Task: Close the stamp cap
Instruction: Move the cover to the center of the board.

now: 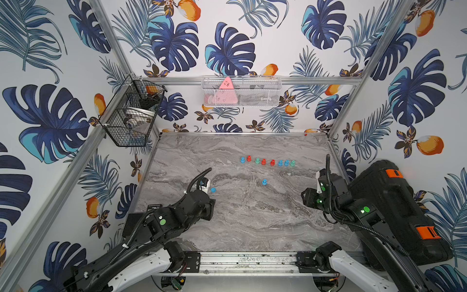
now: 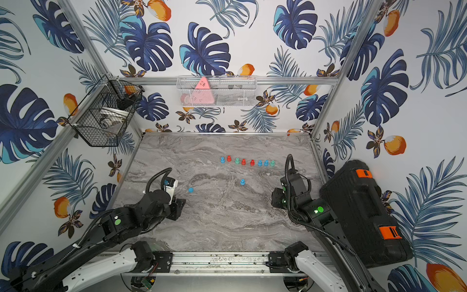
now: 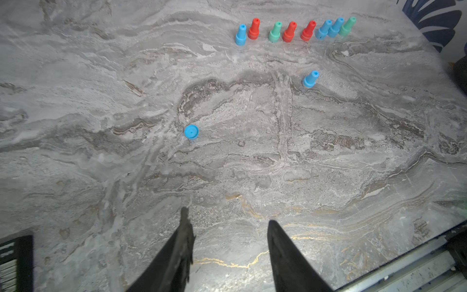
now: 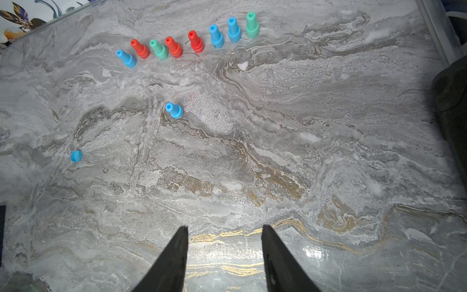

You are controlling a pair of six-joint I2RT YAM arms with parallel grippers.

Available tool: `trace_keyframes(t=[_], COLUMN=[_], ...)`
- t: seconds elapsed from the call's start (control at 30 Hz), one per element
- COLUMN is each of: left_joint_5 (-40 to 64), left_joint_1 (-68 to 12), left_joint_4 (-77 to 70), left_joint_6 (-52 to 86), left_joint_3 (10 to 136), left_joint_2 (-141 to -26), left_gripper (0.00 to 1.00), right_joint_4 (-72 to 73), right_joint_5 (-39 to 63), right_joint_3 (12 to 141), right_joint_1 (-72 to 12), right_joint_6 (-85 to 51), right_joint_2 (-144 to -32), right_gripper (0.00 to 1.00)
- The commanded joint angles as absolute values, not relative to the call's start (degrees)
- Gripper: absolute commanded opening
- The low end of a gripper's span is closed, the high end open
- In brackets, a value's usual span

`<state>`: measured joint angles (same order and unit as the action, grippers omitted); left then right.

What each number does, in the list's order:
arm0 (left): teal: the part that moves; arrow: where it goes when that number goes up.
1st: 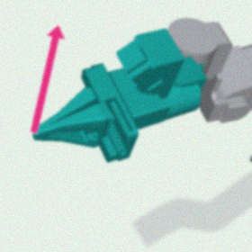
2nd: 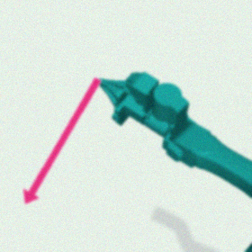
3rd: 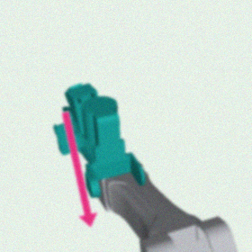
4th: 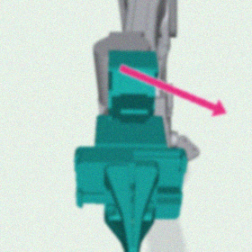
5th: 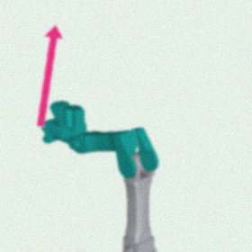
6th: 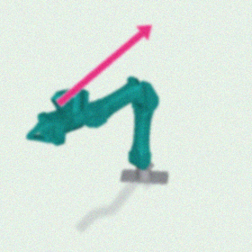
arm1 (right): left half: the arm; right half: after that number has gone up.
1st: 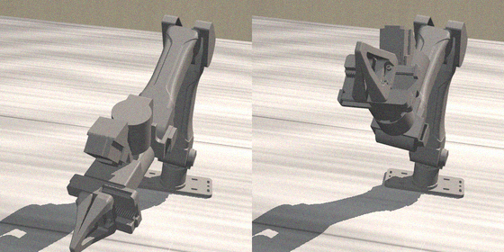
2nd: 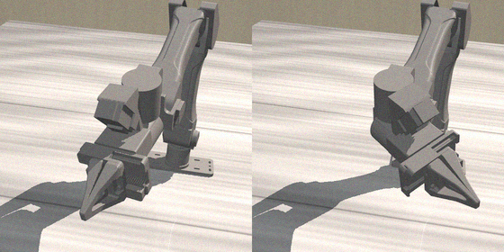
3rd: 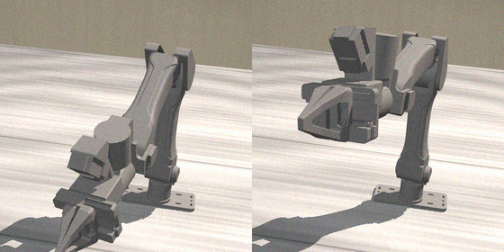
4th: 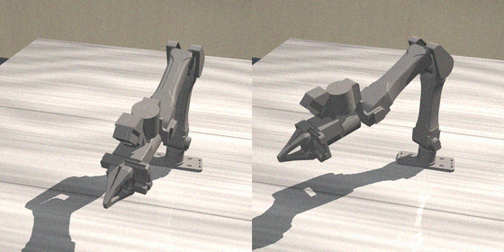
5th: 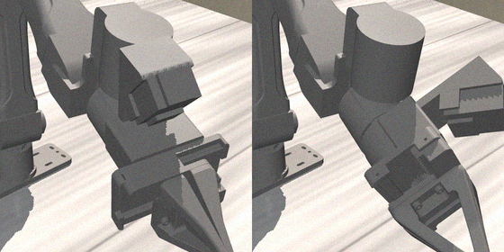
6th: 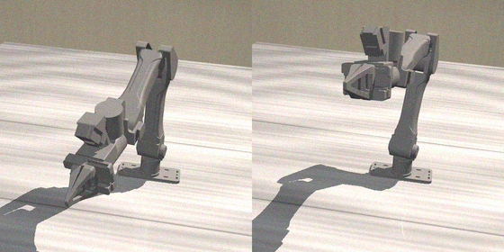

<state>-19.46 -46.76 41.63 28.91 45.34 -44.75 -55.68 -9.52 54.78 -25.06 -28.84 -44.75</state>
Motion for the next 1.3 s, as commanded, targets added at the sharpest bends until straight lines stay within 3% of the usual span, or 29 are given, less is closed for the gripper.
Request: trace_keyframes(t=[0.0,0.23,0.4,0.73,1.27], left_joint_5=[-15.69,-14.37,-6.79,-6.76,-7.30], left_joint_1=[-46.76,-45.29,-37.12,-29.24,-26.09], left_joint_4=[32.33,22.52,15.60,7.79,1.12], left_joint_6=[31.74,32.10,33.38,34.19,34.02], left_joint_3=[43.88,42.28,40.63,39.19,37.20], left_joint_2=[-48.59,-59.66,-65.89,-75.96,-81.85], left_gripper=[0.52,0.52,0.51,0.51,0.51], right_joint_4=[-54.89,-55.10,-54.98,-54.56,-53.88], right_joint_5=[-9.32,-9.14,-8.78,-8.54,-10.15], right_joint_3=[54.67,54.74,54.60,54.39,54.03], right_joint_1=[-25.07,-25.30,-25.49,-25.75,-25.75], right_joint_6=[-28.56,-28.56,-28.39,-28.13,-28.72], right_joint_2=[-43.33,-42.87,-42.98,-42.42,-33.39], right_gripper=[0.51,0.51,0.51,0.50,0.50])
